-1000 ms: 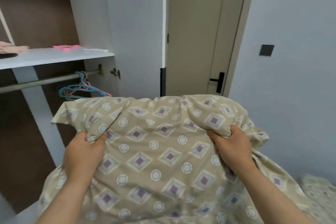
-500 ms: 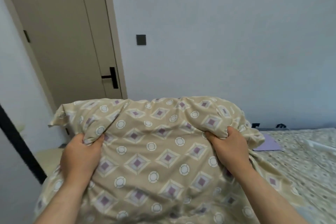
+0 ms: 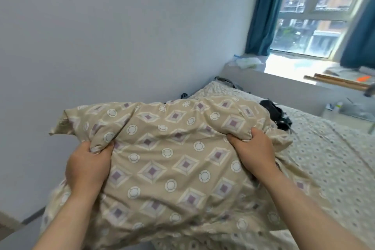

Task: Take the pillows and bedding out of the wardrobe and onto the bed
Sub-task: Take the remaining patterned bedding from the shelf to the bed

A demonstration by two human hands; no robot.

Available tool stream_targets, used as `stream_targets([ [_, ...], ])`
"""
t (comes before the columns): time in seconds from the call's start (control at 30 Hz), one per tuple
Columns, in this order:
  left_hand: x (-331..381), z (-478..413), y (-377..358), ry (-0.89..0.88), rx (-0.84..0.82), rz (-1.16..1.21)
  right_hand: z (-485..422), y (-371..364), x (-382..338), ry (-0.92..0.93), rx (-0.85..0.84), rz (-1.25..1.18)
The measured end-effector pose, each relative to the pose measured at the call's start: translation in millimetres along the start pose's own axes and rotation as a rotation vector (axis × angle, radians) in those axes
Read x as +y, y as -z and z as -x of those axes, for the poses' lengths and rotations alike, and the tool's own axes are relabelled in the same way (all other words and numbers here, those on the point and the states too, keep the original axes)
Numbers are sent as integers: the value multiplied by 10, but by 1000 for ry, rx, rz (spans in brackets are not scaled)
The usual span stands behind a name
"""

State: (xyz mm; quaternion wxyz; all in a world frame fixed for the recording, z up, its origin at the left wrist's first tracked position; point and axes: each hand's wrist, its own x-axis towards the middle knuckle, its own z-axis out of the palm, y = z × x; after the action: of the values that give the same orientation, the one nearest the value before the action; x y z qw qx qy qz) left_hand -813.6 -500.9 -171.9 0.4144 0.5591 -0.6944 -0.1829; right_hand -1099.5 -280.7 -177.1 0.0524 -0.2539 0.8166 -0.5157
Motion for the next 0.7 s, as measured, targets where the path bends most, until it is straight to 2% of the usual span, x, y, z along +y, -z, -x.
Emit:
stream_targets([
  [0.17,414,-21,-969,-112,-239,95,58,518,462,-168,222,86],
  [0.37,865,388,-1880,-216,-476,167,361,1084,1015,-357,417,157],
  [0.53,1262,945,-2433,-290,-629,142,621,1505,1549,-482,511,192],
  [0.7,1526,1487,-2912,-291,-781,112,774,1854,2100,-591,539,181],
])
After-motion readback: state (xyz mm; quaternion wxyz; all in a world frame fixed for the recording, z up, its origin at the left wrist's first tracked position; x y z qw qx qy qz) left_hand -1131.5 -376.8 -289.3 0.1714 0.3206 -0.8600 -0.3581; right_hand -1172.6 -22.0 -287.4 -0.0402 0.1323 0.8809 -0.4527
